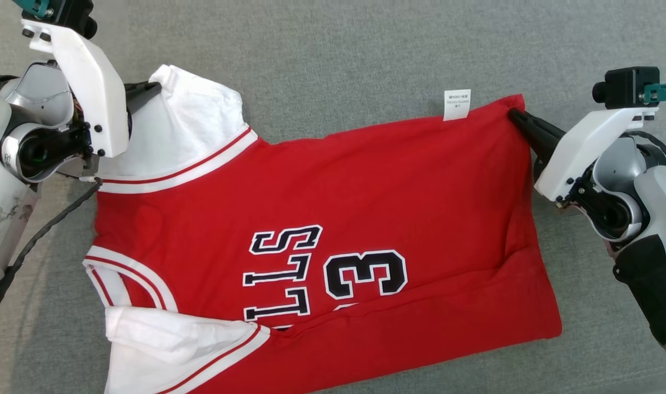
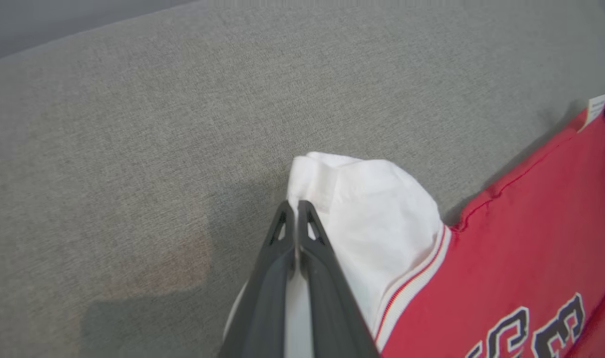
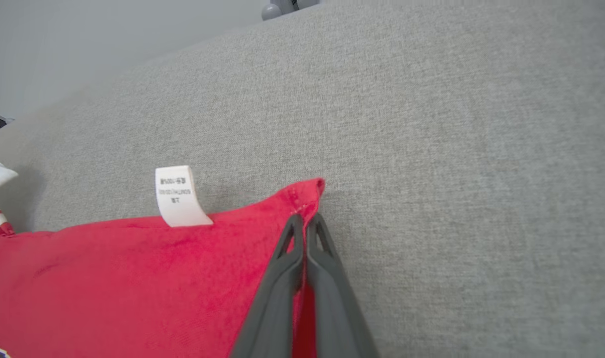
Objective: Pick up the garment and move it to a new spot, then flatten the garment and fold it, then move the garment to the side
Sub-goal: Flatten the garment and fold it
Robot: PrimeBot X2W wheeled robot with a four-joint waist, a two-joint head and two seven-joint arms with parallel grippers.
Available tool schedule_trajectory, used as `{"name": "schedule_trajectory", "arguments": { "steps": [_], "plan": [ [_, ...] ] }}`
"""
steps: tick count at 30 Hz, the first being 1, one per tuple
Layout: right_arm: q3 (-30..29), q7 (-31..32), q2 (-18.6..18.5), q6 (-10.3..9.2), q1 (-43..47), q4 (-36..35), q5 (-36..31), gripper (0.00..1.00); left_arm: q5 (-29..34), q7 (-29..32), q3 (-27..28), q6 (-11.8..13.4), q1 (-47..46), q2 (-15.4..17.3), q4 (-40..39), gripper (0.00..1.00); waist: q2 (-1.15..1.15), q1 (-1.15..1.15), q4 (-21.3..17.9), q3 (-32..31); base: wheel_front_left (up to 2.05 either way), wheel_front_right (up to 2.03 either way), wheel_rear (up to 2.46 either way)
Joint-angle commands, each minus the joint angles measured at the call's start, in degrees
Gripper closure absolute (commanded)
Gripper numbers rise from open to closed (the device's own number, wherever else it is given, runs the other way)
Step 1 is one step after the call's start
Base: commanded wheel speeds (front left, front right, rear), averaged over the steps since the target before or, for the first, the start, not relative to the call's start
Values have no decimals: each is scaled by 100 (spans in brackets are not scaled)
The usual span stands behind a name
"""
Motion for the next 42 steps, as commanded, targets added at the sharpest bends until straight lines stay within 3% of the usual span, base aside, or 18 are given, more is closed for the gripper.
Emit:
{"name": "schedule_trajectory", "arguments": {
  "steps": [1,11,18,30,42],
  "plan": [
    [0,-54,-73,1,22,36,53,100,-14,-34,-2,-7,39,61,-18,100,0,0,38,-92,0,0,0],
    [339,-274,-261,1,357,89,384,100,-560,419,-173,-8,429,202,-365,100,0,0,244,-801,0,0,0],
    [681,99,-467,1,661,70,785,100,-1231,1198,-222,7,899,399,-756,100,0,0,442,-1260,0,0,0],
    [1487,1264,-1272,1,587,-309,1413,100,-1950,2198,-406,516,1657,744,-1841,100,0,0,666,-1628,0,0,0],
    [1914,1321,-1612,1,463,-60,1590,100,-2089,2348,-477,792,2042,999,-2302,100,0,0,786,-1652,0,0,0]
  ]
}}
